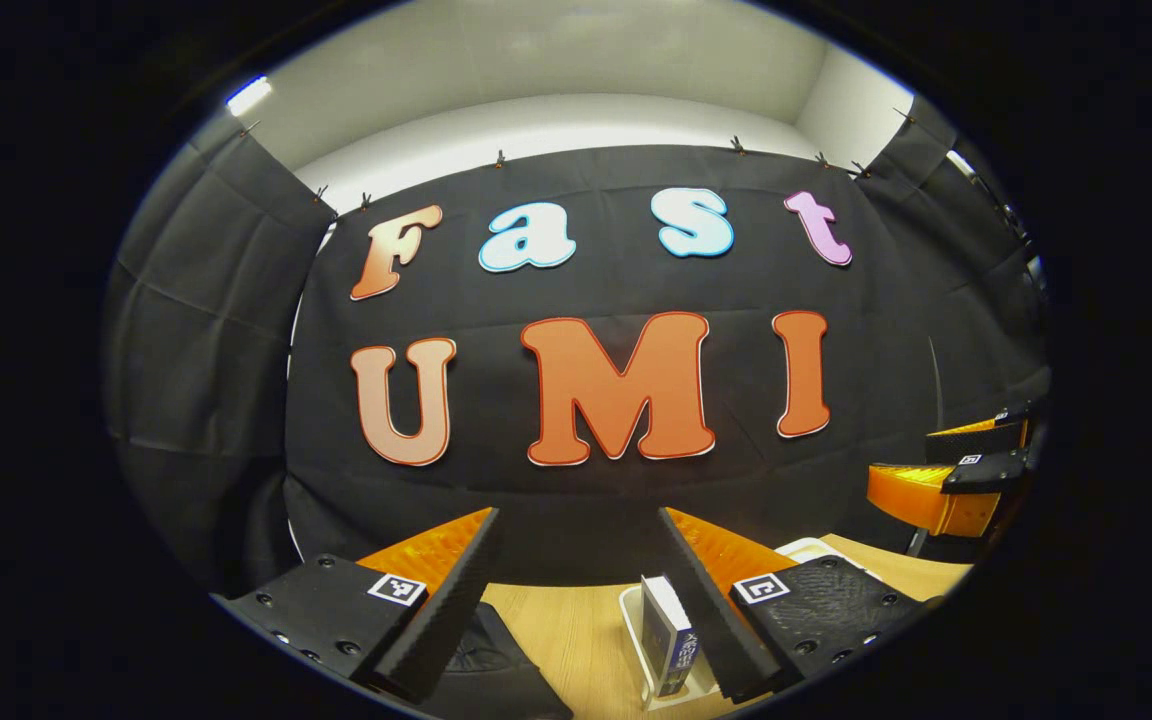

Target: Open the schoolbag, grab two books from the bookshelf and put them into the schoolbag.

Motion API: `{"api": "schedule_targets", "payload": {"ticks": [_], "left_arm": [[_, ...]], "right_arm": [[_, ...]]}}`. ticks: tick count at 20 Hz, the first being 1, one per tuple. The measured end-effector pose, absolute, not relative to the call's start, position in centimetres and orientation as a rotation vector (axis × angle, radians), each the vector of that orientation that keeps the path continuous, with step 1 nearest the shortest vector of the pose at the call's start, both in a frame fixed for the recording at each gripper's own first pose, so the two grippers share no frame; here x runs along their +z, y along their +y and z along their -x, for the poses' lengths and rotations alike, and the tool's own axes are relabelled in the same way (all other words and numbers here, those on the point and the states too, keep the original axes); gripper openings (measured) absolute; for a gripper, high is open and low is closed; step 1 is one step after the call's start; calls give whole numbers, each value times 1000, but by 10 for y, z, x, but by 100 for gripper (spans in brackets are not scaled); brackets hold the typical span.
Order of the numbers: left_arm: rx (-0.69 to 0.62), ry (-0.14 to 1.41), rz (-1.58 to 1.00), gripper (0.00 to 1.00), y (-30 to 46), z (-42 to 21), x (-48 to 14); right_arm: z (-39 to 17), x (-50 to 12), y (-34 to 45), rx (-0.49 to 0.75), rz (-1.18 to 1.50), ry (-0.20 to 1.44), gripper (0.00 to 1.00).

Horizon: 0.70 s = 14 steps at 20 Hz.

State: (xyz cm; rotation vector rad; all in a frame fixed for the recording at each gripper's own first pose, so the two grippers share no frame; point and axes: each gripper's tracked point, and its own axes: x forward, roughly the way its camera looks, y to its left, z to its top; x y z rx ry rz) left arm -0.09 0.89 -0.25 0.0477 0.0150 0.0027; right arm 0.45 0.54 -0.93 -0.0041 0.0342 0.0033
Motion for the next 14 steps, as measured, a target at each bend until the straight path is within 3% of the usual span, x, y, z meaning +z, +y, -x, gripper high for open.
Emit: {"api": "schedule_targets", "payload": {"ticks": [14], "left_arm": [[-21, 32, -80, 95, 0, -11, -5]], "right_arm": [[-10, -13, -3, -8, 9, 35, 96]]}}
